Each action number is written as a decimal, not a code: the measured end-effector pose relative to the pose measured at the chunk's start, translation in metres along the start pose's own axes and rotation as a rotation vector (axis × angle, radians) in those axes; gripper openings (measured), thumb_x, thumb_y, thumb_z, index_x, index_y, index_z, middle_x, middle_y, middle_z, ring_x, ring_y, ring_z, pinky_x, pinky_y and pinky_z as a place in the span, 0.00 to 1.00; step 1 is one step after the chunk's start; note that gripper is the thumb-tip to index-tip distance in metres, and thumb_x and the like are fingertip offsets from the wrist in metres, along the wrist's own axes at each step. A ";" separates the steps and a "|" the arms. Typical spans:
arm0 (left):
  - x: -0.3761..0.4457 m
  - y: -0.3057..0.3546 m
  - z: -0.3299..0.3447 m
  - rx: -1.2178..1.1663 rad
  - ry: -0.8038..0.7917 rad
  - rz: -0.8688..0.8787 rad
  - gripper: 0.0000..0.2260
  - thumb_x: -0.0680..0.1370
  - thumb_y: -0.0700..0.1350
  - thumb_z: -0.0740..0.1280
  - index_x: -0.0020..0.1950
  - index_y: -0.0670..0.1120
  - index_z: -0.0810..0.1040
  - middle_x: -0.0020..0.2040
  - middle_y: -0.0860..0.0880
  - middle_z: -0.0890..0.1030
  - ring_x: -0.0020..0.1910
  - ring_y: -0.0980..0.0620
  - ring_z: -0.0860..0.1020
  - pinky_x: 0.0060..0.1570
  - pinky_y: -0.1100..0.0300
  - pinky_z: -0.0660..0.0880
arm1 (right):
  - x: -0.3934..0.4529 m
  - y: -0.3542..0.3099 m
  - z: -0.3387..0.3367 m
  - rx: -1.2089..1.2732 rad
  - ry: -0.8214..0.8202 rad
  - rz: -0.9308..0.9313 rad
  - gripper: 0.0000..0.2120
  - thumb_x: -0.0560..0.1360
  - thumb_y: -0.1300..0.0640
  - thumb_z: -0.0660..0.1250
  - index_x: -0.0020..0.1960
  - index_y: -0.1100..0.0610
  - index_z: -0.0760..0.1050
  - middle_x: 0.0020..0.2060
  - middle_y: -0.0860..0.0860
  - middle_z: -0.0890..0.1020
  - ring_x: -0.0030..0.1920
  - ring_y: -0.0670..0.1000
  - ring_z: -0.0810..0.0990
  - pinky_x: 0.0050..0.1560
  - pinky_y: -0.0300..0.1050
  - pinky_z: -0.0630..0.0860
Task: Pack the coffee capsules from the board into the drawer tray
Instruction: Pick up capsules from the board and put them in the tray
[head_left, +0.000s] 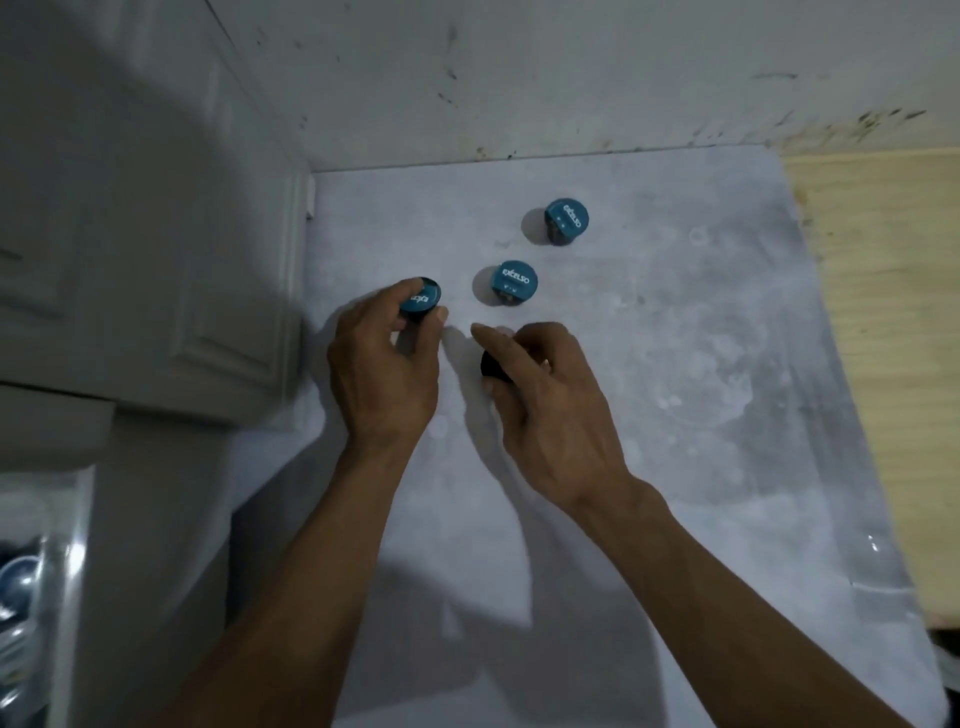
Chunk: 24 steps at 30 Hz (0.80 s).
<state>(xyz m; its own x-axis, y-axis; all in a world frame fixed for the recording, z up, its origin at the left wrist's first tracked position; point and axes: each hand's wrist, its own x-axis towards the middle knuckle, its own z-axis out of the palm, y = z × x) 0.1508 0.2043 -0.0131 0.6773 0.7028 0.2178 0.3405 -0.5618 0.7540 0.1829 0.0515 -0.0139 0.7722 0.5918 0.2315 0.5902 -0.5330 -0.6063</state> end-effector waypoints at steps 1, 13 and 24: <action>-0.001 0.000 0.000 -0.002 0.010 0.002 0.13 0.75 0.47 0.73 0.59 0.47 0.81 0.53 0.52 0.83 0.47 0.58 0.78 0.50 0.60 0.79 | -0.001 0.002 0.002 0.002 0.011 -0.006 0.18 0.79 0.59 0.64 0.68 0.58 0.73 0.54 0.57 0.77 0.51 0.56 0.76 0.47 0.52 0.77; -0.021 -0.011 0.006 0.030 0.051 0.135 0.16 0.76 0.48 0.72 0.62 0.44 0.80 0.58 0.48 0.83 0.56 0.51 0.80 0.53 0.59 0.79 | -0.011 0.025 0.004 0.095 0.276 0.059 0.14 0.71 0.59 0.77 0.54 0.61 0.80 0.51 0.53 0.84 0.51 0.55 0.80 0.57 0.45 0.76; -0.031 -0.014 0.006 0.009 0.089 0.158 0.15 0.76 0.46 0.73 0.60 0.41 0.81 0.55 0.46 0.84 0.51 0.50 0.81 0.49 0.58 0.80 | -0.013 0.026 0.003 0.103 0.286 0.048 0.14 0.69 0.58 0.78 0.53 0.62 0.82 0.49 0.55 0.85 0.48 0.56 0.82 0.57 0.42 0.74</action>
<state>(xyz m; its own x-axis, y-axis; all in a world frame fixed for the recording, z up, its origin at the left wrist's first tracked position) 0.1287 0.1882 -0.0342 0.6621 0.6416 0.3873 0.2406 -0.6715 0.7009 0.1873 0.0314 -0.0350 0.8423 0.3655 0.3962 0.5356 -0.4839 -0.6921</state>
